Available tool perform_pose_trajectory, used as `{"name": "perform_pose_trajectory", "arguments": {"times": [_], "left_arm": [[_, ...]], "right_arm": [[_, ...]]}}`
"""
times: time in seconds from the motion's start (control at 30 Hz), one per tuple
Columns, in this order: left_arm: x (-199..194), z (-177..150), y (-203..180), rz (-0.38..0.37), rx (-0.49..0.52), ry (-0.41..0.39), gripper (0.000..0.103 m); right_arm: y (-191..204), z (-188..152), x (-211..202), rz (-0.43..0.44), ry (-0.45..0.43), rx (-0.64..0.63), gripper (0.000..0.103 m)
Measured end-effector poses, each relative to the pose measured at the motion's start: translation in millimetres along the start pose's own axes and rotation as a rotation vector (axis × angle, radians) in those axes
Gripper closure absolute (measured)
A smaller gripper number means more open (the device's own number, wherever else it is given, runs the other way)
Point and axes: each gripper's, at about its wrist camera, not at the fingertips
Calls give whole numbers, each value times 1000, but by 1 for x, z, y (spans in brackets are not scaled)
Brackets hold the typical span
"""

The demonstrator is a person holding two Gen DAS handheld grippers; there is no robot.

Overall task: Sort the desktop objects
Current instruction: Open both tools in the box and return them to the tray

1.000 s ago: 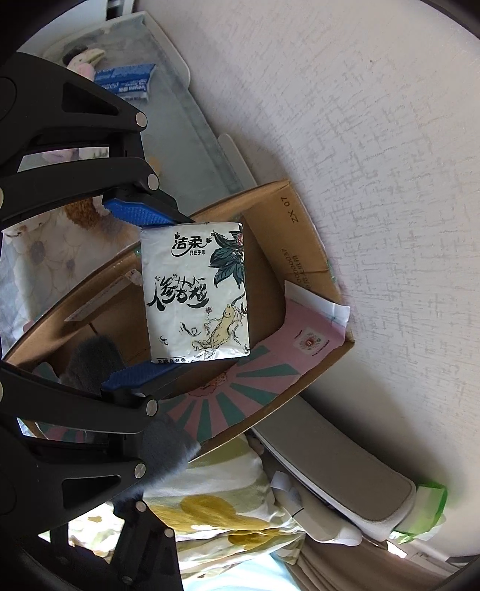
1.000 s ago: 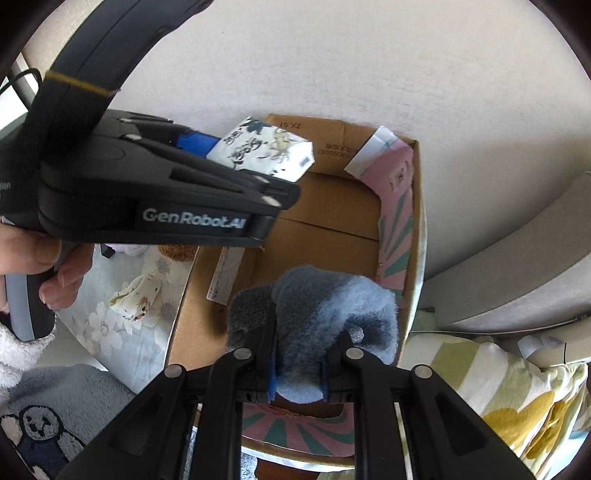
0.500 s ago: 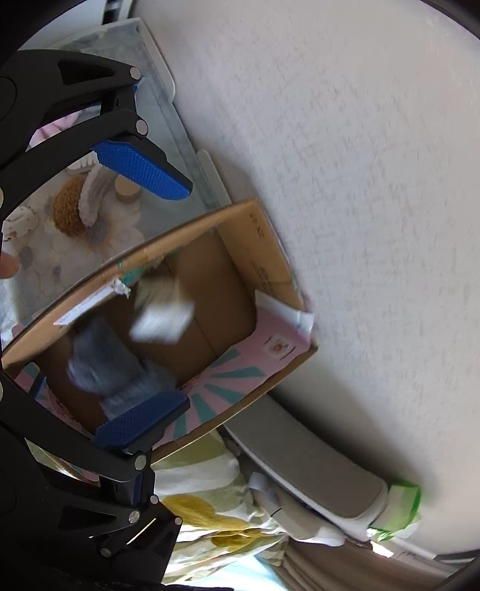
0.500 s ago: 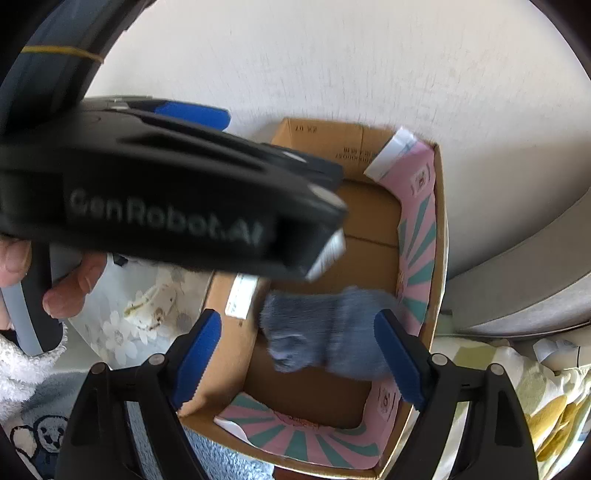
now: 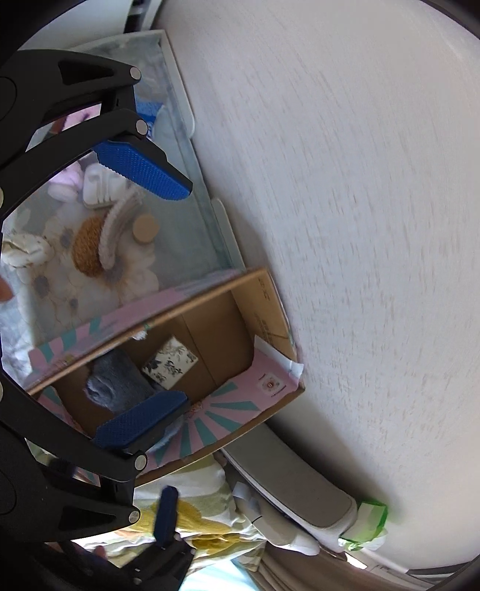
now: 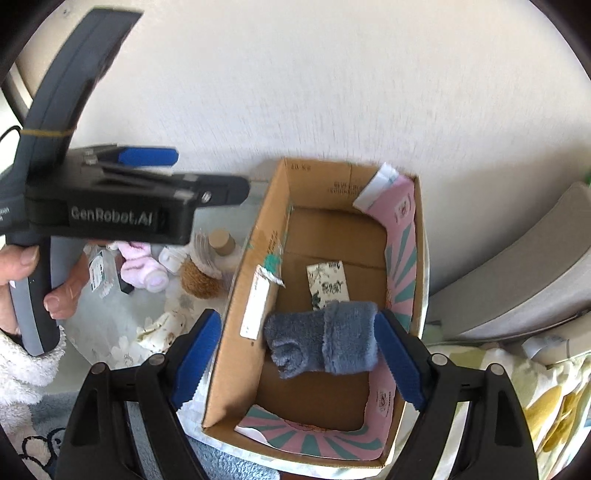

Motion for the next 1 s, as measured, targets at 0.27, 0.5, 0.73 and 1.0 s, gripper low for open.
{"name": "perform_pose_trajectory", "arguments": {"times": [0.27, 0.5, 0.73, 1.0], "left_arm": [[-41, -27, 40, 37, -42, -44, 0], [-80, -55, 83, 96, -111, -92, 0], [-109, -87, 126, 155, -188, -116, 0], [-123, -132, 172, 231, -279, -92, 0]], "right_arm": [[34, 11, -7, 32, -26, -35, 21], [74, 20, -1, 65, -31, -106, 21], [113, 28, 5, 107, -24, -169, 21], [138, 37, 21, 141, -3, -178, 21]]}}
Point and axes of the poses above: each gripper's, at about its wrist camera, not at the fingertips, and x roughly the way its jaws point, y to its left, z to its top, and after that the axes turned 6 degrees about x, right-handed
